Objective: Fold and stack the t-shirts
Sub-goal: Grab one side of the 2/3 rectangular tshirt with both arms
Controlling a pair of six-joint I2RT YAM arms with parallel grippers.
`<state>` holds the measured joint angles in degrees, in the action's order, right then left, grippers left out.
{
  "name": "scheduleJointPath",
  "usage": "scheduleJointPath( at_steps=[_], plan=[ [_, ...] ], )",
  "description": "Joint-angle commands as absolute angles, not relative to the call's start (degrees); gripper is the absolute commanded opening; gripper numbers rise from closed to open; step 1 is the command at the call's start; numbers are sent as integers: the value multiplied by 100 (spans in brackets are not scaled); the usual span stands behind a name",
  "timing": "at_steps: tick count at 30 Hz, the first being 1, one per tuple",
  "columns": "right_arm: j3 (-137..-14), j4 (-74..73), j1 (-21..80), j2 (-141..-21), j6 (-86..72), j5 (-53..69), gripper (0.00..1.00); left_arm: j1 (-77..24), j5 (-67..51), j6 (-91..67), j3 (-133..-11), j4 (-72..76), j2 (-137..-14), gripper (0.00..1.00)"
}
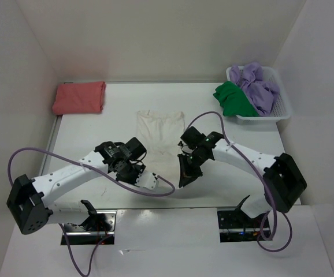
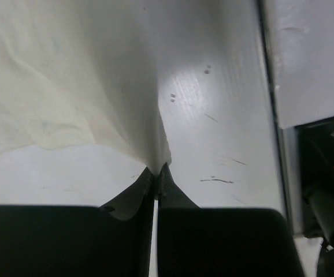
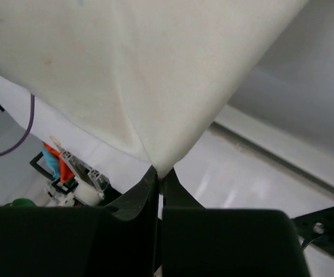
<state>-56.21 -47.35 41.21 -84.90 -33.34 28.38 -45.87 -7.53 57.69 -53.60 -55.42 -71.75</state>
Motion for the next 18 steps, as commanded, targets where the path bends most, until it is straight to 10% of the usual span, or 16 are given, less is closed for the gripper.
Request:
scheduleJointPath(
  at_steps=[1,18],
  plan=[
    [-5581,-5247,4490,-7911,-3928,3023,0,-4763,-1405,5361,-5957,-6863,-6979,0],
    [-6978,-5801,4018,-8261,-3490,3507,0,-3174,-1583,4493,-7953,-6602,-7830,0]
  ],
)
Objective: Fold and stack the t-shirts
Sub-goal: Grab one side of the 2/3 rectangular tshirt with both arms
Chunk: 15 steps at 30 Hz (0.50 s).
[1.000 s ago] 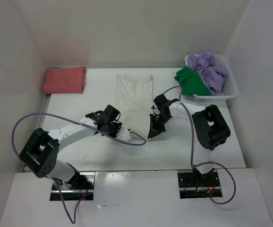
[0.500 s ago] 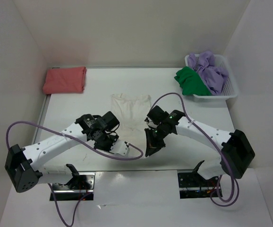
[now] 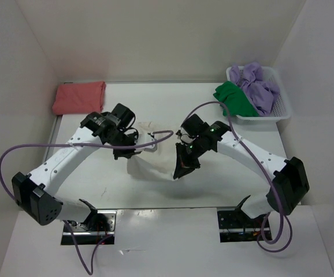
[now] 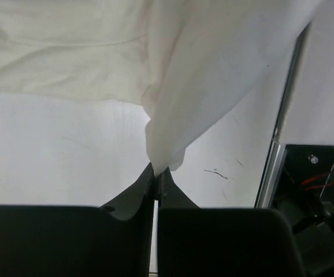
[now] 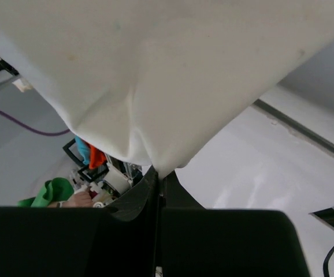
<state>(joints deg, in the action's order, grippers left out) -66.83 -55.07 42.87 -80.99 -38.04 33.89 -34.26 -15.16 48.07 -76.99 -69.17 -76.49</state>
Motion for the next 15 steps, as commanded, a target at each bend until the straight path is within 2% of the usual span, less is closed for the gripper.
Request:
scheduleJointPath(
  at_steps=[1,15],
  plan=[
    [-7031,-5801,3816,-8262,-3376,3568,0,-3016,-1530,4439,-8006,-6505,-7883,0],
    [-7576,-5194,2268,-9456,-2470,4271,0,-2444,-1037,3814,-9096,-4922,-9062,0]
  ],
)
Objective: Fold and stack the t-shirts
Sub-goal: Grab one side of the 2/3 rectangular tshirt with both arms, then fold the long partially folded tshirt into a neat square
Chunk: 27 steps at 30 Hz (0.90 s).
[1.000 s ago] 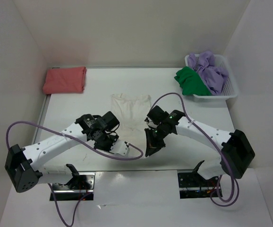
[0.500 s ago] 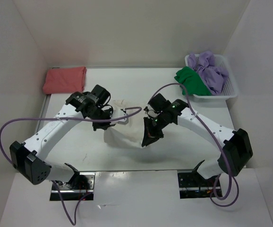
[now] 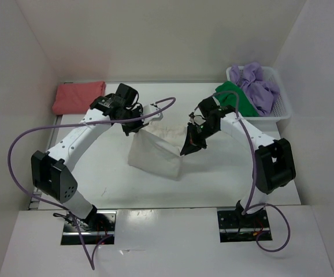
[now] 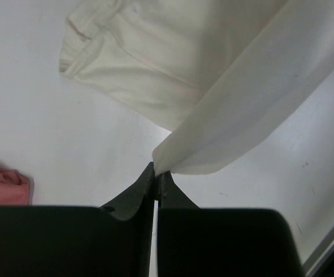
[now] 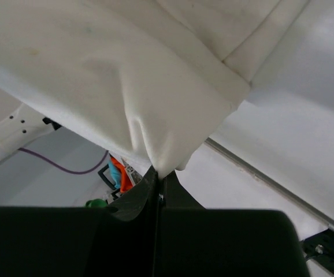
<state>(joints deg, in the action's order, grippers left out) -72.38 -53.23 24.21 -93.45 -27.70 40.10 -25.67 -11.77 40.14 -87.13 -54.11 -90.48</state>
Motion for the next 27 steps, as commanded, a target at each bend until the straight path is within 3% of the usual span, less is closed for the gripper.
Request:
scheduleJointPath(
  at_steps=[1,12,20,23,24,27],
  plan=[
    [-7646,-5142,2181,-9457,-2418,4341,0,-2443,-1037,3762,-9097,-4800,-9122,0],
    [-8376,-5071,1574,-10669,-2013,4517,0,-2443,-704,3761,-8930,-3623,-9685,0],
    [-8692,-4414,1231,-11371,-2276,4781,1,-2285,-703,3700,-9853,-3429,-10889,0],
    [-8911,-4193,1064,-11644,-2434,4913,13,-2233,-634,3700,-9975,-3349,-11196,0],
    [-8964,-4010,1063,-11820,-2487,4913,26,-2232,-633,3639,-10054,-3270,-11354,0],
    [-9385,-3615,896,-12136,-2724,4799,30,-2171,-580,3446,-10203,-3155,-11670,0]
  ],
)
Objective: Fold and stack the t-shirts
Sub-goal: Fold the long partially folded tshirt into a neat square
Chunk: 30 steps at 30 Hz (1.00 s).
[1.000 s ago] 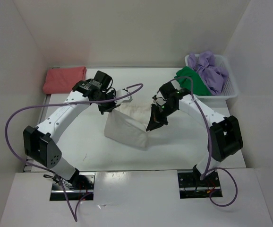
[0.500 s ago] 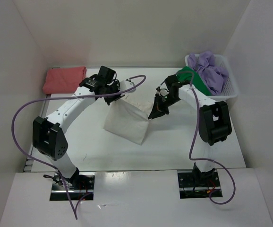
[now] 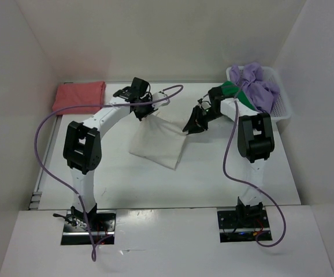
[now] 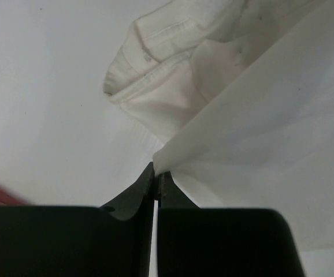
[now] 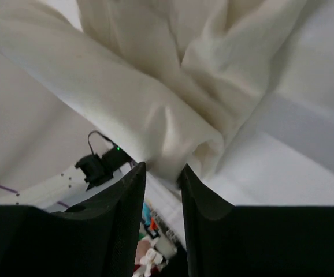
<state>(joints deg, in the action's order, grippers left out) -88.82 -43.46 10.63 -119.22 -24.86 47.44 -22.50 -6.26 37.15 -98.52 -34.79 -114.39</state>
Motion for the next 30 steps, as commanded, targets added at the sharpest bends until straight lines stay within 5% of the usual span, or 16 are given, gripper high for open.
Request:
scheduleJointPath(
  at_steps=[1,10,14,17,23,30],
  plan=[
    [-9474,-3508,818,-12199,-2812,4738,38,-2171,-580,3332,-10204,-3094,-11750,1],
    [-9599,-2743,957,-11289,-2945,3140,43,-1925,-167,2813,-10353,-2541,-12348,13],
    [-9220,-2776,1475,-10890,-2892,2514,13,-1750,-97,2375,-10600,-2540,-12419,13],
    [-9149,-2997,1836,-11240,-2821,2443,0,-1749,-237,2268,-10670,-2593,-12419,15],
    [-9754,-3111,2013,-12259,-2944,2153,0,-1749,-88,2215,-10670,-2593,-12533,30],
    [-10608,-3375,1881,-12973,-3058,1451,0,-1433,202,1890,-10871,-2645,-12770,33]
  ],
)
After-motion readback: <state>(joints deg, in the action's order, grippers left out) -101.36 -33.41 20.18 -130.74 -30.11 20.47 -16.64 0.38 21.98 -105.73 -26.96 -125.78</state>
